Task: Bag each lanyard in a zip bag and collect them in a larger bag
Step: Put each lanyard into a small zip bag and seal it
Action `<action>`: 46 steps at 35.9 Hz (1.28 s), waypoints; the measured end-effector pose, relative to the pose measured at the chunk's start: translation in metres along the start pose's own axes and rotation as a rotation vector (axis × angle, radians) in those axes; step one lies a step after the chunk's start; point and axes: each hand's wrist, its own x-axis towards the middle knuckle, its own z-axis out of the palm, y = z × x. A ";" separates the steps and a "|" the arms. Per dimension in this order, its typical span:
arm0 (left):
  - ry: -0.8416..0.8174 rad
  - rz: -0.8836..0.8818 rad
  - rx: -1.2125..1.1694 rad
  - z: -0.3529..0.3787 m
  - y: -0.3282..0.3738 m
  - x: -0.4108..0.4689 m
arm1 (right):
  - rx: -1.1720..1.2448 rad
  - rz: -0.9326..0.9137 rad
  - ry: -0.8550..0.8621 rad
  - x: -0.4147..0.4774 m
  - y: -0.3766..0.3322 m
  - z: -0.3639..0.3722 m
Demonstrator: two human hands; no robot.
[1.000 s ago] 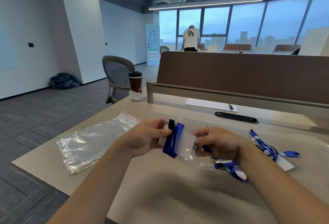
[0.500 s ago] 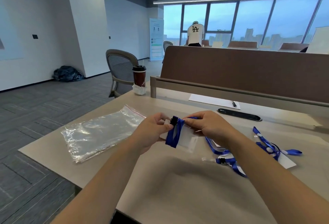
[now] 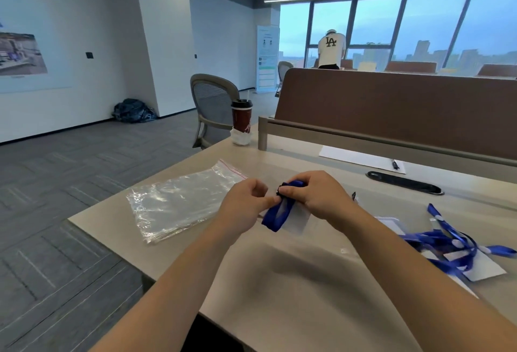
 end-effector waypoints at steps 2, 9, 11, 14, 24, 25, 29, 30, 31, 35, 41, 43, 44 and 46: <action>0.003 -0.002 0.017 -0.004 -0.004 0.002 | 0.005 -0.006 -0.004 0.004 0.001 0.005; 0.075 0.009 0.113 -0.025 -0.012 0.012 | 0.007 0.016 0.037 0.030 0.009 0.021; 0.115 0.012 0.252 -0.030 -0.018 0.020 | 0.021 0.033 0.044 0.040 0.013 0.026; 0.120 -0.007 0.409 -0.033 -0.031 0.035 | 0.019 0.064 0.068 0.055 0.021 0.035; 0.009 -0.043 0.733 -0.029 -0.072 0.086 | 0.030 0.153 0.137 0.095 0.041 0.057; 0.000 -0.036 0.751 -0.029 -0.074 0.089 | 0.025 0.157 0.141 0.097 0.043 0.058; 0.010 0.007 0.798 -0.027 -0.083 0.096 | 0.016 0.164 0.145 0.106 0.047 0.059; 0.016 0.014 0.806 -0.027 -0.085 0.097 | 0.017 0.166 0.143 0.108 0.048 0.059; 0.025 0.027 0.807 -0.027 -0.088 0.098 | 0.017 0.165 0.144 0.110 0.049 0.059; 0.054 0.040 0.825 -0.027 -0.092 0.101 | 0.028 0.165 0.145 0.115 0.049 0.057; 0.055 0.056 0.796 -0.024 -0.095 0.099 | 0.022 0.179 0.147 0.115 0.048 0.055; 0.045 0.040 0.794 -0.025 -0.095 0.097 | 0.018 0.188 0.144 0.114 0.047 0.055; 0.040 0.041 0.802 -0.025 -0.094 0.096 | 0.018 0.192 0.142 0.114 0.046 0.055; 0.036 0.055 0.824 -0.026 -0.092 0.094 | 0.019 0.198 0.144 0.112 0.045 0.056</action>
